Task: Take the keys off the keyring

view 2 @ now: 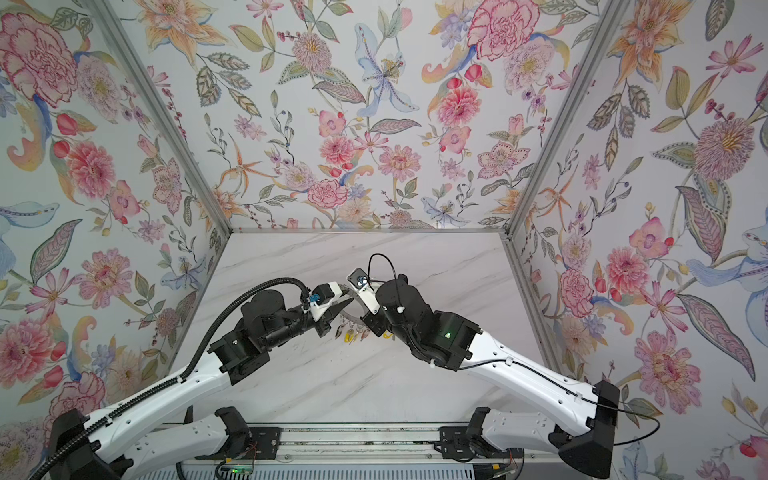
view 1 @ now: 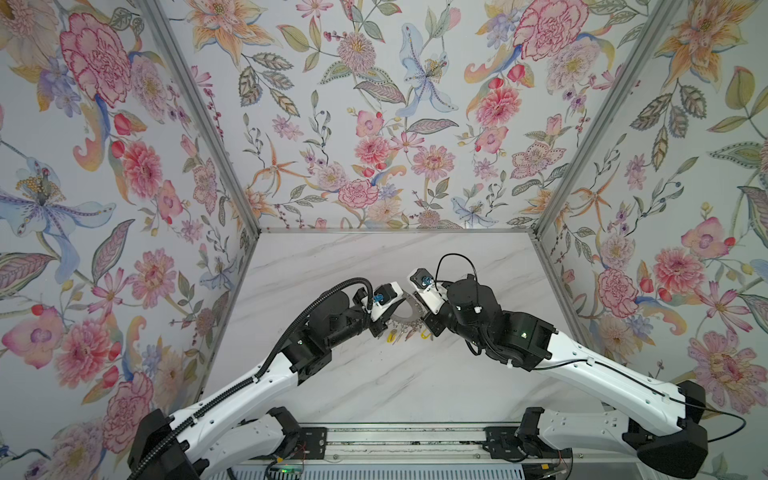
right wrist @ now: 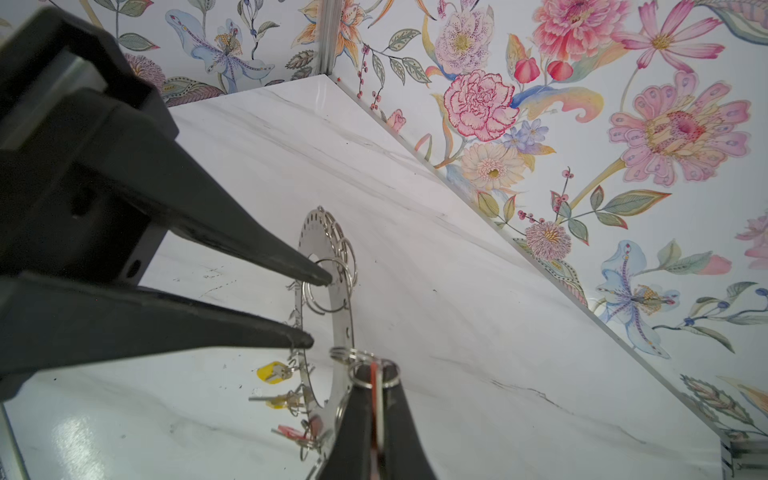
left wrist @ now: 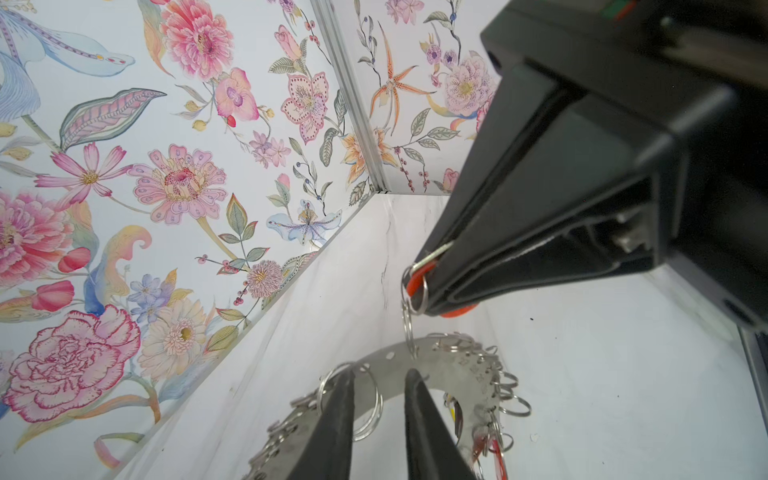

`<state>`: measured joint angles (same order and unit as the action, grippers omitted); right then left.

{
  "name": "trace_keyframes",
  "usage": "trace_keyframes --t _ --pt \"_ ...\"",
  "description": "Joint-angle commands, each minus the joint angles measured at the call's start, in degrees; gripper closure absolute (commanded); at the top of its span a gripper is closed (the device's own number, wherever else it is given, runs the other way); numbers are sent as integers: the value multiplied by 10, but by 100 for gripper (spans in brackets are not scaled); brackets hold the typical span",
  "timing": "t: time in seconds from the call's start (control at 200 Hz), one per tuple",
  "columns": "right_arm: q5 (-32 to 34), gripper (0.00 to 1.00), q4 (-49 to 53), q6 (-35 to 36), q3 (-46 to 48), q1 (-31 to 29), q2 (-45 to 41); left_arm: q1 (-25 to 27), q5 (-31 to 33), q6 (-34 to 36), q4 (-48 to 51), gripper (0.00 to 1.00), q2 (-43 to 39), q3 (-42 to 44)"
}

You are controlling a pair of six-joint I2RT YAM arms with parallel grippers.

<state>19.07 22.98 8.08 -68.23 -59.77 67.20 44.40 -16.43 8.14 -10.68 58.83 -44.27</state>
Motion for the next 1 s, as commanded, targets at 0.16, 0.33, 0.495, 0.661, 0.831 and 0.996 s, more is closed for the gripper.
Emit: trace_keyframes --t 0.16,0.33,0.495,0.661,0.831,0.996 --pt "4 100 -10 -18 -33 -6 3 -15 -28 -5 -3 69 34 -10" --pt "7 100 8 -64 -42 -7 13 -40 -36 -5 -31 69 68 -22" --pt "46 100 46 -126 -59 -4 36 -52 -65 -5 -35 64 86 -35" --pt "87 100 72 -210 -90 -2 66 -59 -50 -23 -14 57 78 -35" --pt "99 100 78 -311 -99 2 77 -60 -26 -41 32 51 38 -27" --pt "82 100 78 -408 -105 5 93 -58 -82 -93 36 48 -14 10"
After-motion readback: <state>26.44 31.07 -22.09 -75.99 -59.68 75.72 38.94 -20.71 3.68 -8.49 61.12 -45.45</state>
